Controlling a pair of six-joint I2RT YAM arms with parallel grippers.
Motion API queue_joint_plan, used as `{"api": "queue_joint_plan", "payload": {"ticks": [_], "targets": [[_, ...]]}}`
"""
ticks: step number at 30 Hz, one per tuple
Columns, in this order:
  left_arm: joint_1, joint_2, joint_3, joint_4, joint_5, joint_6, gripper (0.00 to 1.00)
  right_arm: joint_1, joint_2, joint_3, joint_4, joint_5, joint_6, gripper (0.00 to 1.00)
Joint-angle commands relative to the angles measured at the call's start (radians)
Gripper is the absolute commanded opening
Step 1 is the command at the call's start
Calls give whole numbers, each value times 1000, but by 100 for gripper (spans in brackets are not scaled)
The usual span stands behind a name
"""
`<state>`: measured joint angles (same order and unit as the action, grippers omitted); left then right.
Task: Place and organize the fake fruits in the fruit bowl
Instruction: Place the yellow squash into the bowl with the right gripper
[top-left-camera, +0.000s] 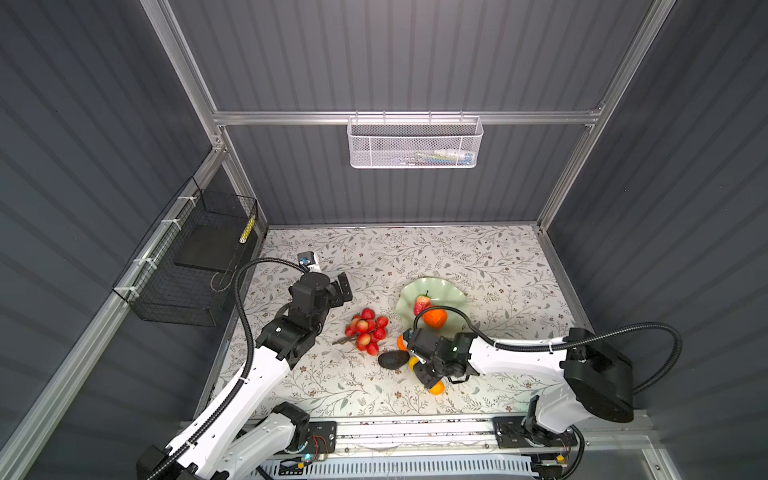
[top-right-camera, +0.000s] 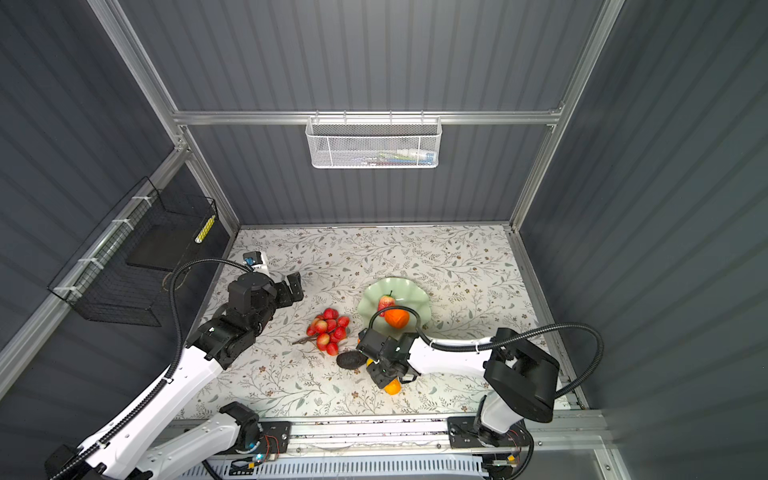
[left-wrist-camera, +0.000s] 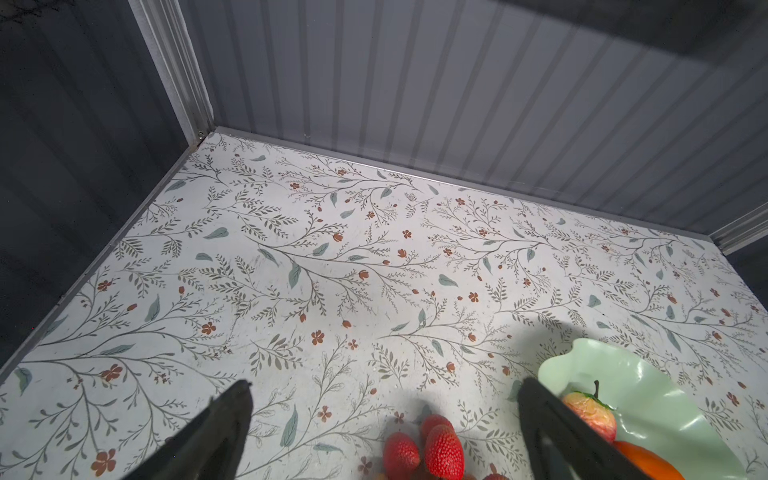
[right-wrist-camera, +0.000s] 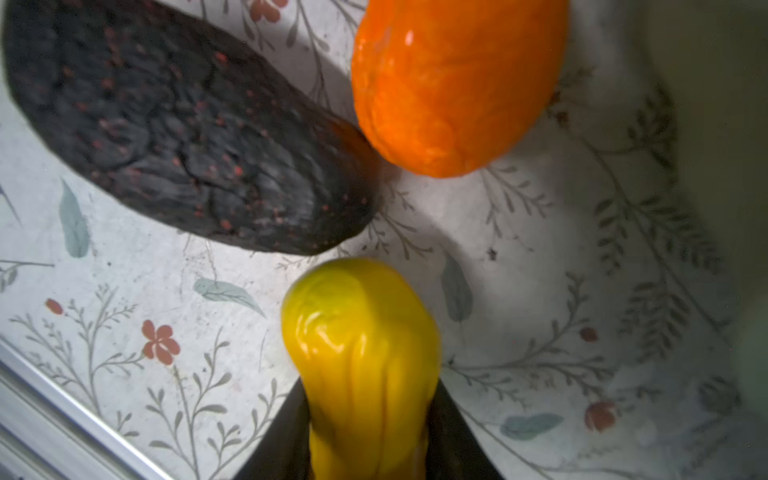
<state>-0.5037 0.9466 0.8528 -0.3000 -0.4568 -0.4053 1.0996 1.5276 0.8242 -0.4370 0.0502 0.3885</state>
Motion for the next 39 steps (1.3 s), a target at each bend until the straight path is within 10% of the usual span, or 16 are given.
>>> {"api": "queue_joint_plan", "payload": {"ticks": [1,12,20,33,39], "targets": [[7,11,-14,-2,7,-12,100,3,-114,-10,-73,15,26,30],[7,75,-8,43,130,24,100,-241,-396,43,-179,114,35,28],[7,120,29,-19,364,129,100,-519,-120,261,-109,97,-52,30],[4,212,51,-152,816,262,90,-560,197,417,-90,153,-115,37],[-97,295,116,-269,756,320,87,-560,223,437,-88,152,-115,59]]}}
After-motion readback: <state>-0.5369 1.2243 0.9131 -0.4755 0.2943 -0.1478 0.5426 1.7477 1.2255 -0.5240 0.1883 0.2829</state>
